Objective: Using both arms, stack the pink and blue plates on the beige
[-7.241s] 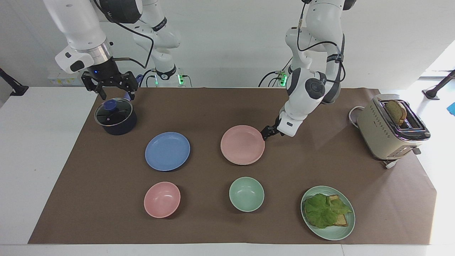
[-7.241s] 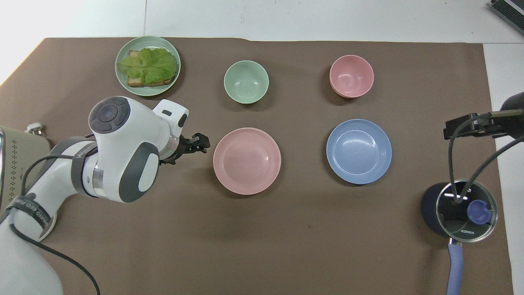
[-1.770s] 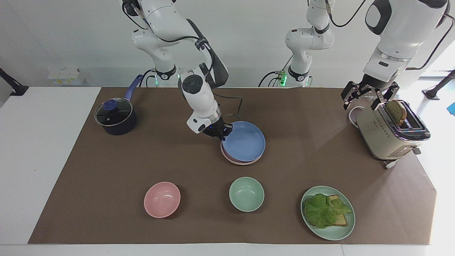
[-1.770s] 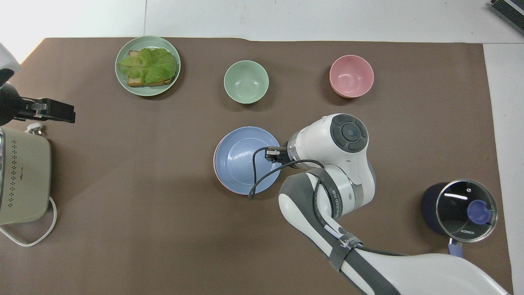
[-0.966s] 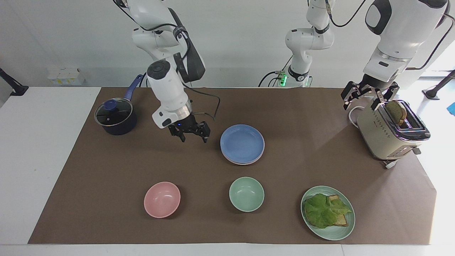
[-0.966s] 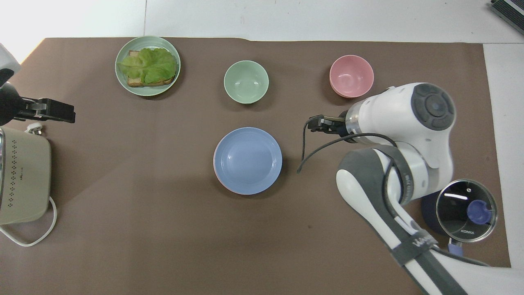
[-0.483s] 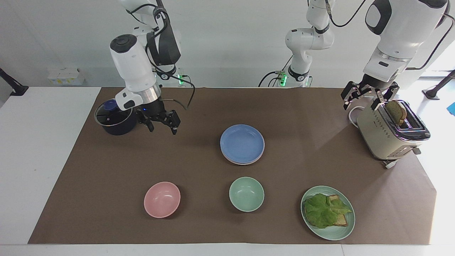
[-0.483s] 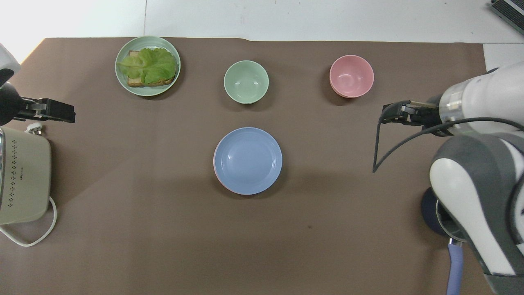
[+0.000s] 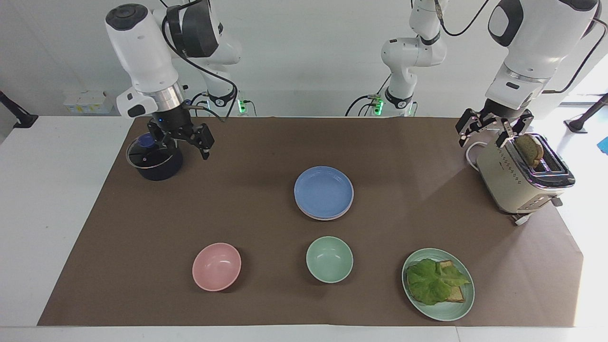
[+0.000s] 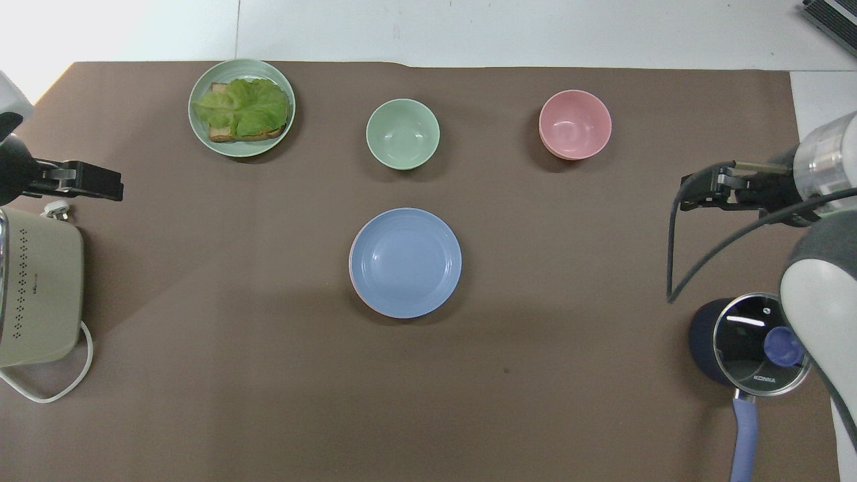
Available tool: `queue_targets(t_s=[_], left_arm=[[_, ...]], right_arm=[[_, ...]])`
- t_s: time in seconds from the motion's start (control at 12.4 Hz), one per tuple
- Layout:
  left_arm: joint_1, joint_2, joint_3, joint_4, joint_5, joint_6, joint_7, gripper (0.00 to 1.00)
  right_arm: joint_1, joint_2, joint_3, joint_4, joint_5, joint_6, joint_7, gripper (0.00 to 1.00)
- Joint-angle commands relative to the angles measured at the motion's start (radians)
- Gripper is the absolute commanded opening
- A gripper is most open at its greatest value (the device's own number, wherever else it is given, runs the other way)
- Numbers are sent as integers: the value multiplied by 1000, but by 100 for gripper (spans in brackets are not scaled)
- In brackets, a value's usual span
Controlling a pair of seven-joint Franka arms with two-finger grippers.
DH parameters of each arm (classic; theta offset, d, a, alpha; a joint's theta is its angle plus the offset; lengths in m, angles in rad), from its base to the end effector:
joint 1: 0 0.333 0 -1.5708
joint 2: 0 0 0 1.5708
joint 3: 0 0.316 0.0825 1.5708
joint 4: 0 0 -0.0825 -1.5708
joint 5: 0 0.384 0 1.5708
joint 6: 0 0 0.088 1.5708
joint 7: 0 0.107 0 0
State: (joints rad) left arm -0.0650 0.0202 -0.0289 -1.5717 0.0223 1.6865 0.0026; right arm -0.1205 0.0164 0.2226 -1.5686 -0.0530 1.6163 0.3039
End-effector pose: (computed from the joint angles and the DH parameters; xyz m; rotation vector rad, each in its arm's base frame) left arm 0.5699 -0.0513 0.6235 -3.1170 0.1528 -0.1491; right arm 0.5617 0.0510 0.6208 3.0835 -0.3099 0.0635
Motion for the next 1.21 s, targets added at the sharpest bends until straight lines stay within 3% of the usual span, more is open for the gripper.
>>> queue_targets(t_s=[0.0, 1.13], left_arm=[[10, -5, -6, 2, 13, -14, 7, 100], [10, -5, -6, -1, 13, -14, 7, 100]], right_arm=[[-11, 51, 11, 105, -25, -88, -75, 100], [-47, 5, 12, 56, 1, -124, -158, 100]])
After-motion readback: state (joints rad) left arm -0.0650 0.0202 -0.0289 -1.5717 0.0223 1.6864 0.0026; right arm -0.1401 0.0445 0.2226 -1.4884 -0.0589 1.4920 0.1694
